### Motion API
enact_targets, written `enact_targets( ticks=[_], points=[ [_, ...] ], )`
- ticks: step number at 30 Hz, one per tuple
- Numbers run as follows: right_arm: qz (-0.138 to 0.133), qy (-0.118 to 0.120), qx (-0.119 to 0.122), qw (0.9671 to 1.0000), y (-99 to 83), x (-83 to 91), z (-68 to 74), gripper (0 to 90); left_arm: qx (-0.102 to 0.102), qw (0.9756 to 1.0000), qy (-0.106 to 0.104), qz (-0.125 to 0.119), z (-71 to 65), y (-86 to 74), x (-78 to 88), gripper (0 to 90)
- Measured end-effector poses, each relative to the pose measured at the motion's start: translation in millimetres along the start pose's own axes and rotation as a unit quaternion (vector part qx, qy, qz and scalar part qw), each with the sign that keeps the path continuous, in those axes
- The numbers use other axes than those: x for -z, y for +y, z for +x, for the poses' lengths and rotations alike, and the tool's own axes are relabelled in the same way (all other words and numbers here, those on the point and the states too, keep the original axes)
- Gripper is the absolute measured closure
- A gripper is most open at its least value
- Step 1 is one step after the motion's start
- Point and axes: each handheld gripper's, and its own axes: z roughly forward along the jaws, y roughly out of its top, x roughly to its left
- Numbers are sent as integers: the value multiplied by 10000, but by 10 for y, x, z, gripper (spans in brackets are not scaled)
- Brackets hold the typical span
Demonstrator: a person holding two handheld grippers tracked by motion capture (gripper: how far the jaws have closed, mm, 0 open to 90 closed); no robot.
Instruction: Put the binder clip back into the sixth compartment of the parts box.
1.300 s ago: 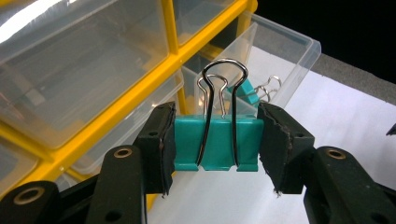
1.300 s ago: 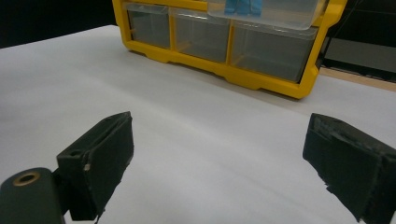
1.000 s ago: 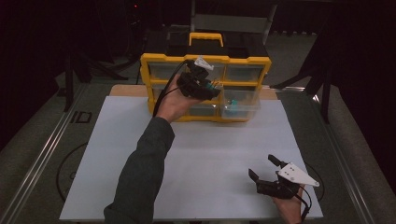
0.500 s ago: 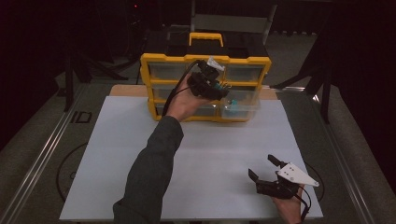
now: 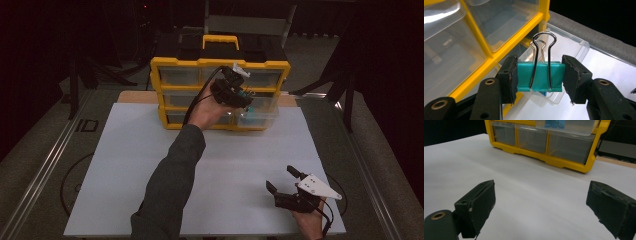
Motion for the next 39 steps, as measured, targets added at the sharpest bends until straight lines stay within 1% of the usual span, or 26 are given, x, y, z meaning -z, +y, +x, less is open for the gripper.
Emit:
enact_targets(
  ticks=[16,18,22,27,30,39],
  points=[
    [-11,7,-23,10000,0,0,3,86,-63,10000,-73,25,-82,103,-147,505],
    [-7,8,-20,10000,0,2,3,86,-40,9999,-110,11,-115,127,-196,504],
    [-12,3,-35,10000,1,5,4,86,-67,9999,-135,62,-148,148,-257,504],
    [-19,6,-42,10000,1,9,-2,86,-12,9999,-157,64,-177,155,-326,505],
    [-27,2,-49,10000,1,10,2,86,-13,9998,-167,85,-189,150,-360,504],
    [-29,-4,-45,10000,0,10,1,86,22,9998,-175,71,-216,164,-409,504]
  ],
)
